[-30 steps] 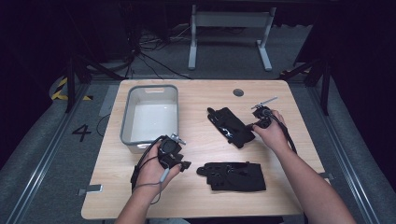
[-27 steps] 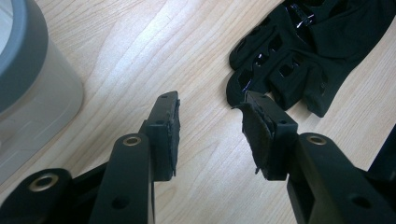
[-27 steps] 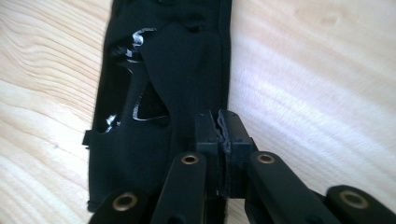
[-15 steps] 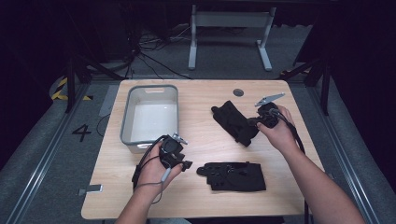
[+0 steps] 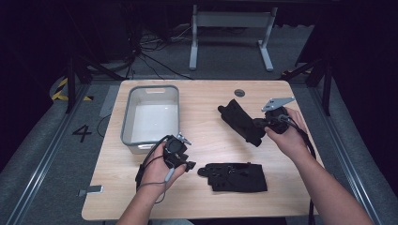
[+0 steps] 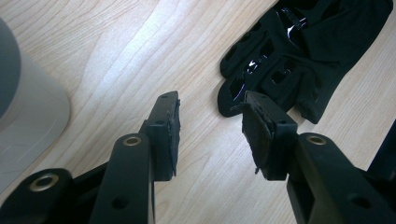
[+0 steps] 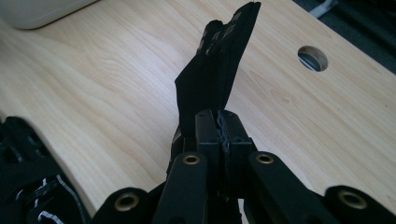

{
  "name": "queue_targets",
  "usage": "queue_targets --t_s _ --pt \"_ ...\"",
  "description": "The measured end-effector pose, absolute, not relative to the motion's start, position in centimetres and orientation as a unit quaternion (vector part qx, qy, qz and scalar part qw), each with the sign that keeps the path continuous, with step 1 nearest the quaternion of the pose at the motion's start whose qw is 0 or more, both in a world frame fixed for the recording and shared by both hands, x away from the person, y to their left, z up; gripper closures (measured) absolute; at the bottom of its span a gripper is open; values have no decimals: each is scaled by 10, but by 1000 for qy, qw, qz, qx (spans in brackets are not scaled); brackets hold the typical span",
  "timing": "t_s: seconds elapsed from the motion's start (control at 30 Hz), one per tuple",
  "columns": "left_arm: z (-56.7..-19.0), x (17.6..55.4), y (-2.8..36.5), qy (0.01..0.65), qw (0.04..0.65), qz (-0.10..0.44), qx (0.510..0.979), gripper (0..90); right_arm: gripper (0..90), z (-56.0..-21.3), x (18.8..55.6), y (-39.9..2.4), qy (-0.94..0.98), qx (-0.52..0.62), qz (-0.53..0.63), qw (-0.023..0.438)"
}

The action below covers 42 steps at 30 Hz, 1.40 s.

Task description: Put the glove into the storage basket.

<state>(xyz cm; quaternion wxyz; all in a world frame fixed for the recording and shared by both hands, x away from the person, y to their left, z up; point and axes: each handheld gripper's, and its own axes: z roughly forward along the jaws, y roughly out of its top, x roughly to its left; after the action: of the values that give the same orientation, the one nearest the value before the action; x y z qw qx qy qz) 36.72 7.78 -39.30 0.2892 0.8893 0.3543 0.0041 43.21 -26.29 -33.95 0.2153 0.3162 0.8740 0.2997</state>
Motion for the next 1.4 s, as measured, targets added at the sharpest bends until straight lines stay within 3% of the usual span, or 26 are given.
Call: queue_targets --t_s 0.37,0.7,1.17,1.4 --pt "-392 369 71 346 289 2 892 571 885 -333 392 -259 887 260 313 219" --pt "-392 370 68 343 289 0 894 571 885 -349 366 -253 899 220 297 234" --pt "-394 370 68 344 287 -1 894 572 884 -363 355 -251 905 207 297 223" --pt "-393 369 69 342 287 1 895 572 882 -369 331 -237 913 184 306 197"
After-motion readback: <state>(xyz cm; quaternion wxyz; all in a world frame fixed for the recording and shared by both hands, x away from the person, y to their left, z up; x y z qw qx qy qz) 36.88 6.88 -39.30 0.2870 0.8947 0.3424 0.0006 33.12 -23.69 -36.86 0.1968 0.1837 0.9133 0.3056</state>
